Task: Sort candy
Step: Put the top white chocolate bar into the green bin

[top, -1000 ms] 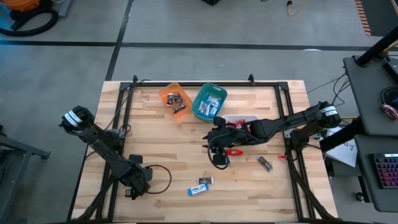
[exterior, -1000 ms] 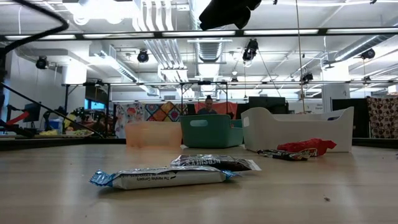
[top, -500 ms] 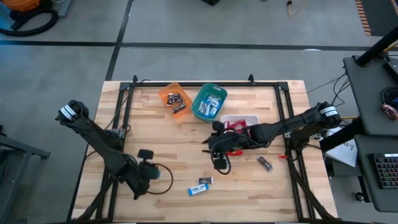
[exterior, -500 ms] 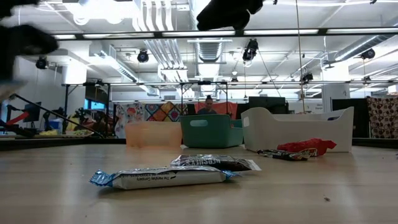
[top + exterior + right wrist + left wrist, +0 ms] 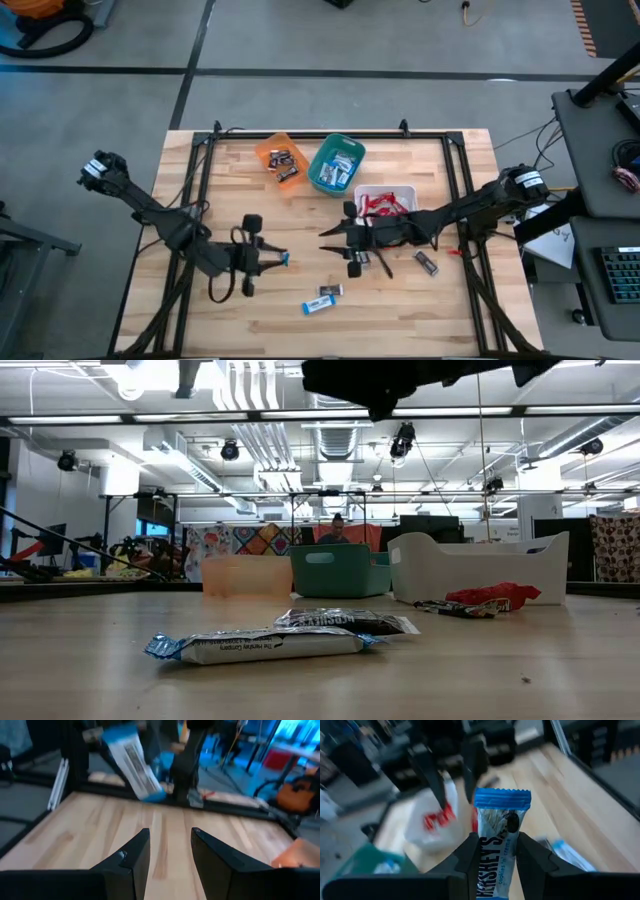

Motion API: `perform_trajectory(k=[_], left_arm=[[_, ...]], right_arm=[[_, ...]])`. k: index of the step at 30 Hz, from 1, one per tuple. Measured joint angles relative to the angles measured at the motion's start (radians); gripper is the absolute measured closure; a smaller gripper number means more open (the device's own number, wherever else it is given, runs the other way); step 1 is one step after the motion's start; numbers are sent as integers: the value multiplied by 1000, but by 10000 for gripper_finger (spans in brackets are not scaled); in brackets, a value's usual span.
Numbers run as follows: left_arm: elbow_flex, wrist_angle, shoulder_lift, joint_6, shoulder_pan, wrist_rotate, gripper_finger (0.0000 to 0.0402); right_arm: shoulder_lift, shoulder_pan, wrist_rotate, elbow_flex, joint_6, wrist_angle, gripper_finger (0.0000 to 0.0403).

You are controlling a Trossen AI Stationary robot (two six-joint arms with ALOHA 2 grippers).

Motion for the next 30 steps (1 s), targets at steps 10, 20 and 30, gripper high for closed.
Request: perform_trajectory(k=[10, 20, 30], left_arm=[[-238, 677, 53, 112, 112, 27, 322], [-264, 827, 171, 59, 143, 30, 322], [-216, 840, 251, 53, 158, 37, 322]], right_arm=[[0, 7, 0, -40, -38, 168, 268], [0, 6, -6, 19, -123, 167, 268], [0, 6, -60, 29, -109, 157, 201]])
